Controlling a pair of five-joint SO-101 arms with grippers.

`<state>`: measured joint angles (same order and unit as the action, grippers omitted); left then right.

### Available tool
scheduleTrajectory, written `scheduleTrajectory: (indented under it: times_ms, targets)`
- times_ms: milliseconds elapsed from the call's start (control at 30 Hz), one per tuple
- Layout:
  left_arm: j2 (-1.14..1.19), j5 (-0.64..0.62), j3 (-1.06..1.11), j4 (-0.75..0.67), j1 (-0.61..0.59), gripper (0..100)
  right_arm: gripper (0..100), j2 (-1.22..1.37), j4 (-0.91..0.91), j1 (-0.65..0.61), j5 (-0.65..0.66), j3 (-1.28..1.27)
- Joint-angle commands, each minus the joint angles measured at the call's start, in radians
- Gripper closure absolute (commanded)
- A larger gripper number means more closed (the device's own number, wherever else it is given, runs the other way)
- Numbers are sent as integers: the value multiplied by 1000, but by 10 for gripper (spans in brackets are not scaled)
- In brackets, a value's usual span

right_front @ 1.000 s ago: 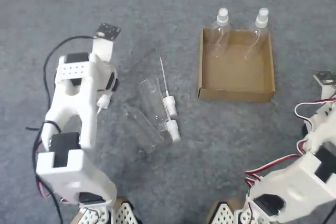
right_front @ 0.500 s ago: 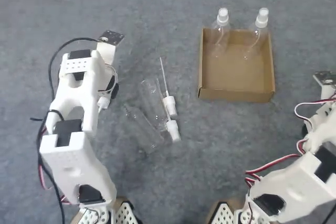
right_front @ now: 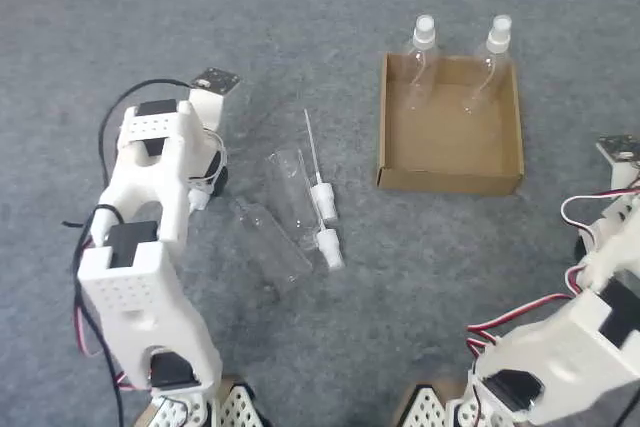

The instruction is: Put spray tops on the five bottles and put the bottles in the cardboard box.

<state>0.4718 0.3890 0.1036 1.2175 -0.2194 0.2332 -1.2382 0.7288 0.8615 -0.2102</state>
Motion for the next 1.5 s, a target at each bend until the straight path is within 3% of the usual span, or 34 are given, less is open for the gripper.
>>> scheduleTrajectory:
  times_ms: [0,233,367,733,833,1000,1133,1467]
  targets:
    - [-38,-41,-47,-25,-5,957,753,-21,2,2,9,54]
    - [-347,-75,-45,89,-5,988,753,-28,2,2,5,58]
    - [-502,-172,-36,126,0,988,753,-30,2,-12,3,60]
    - [-868,-311,401,-68,215,988,752,-31,-24,-77,-103,146]
    - [-957,-318,504,-112,213,988,745,-31,-93,-81,-110,206]
    - [-1099,-331,670,-201,215,987,649,-31,-177,-65,-81,250]
    - [-1162,-331,740,-224,218,987,647,-22,-259,-53,-35,249]
    - [-1171,-330,757,-224,221,987,649,45,-133,-28,-95,144]
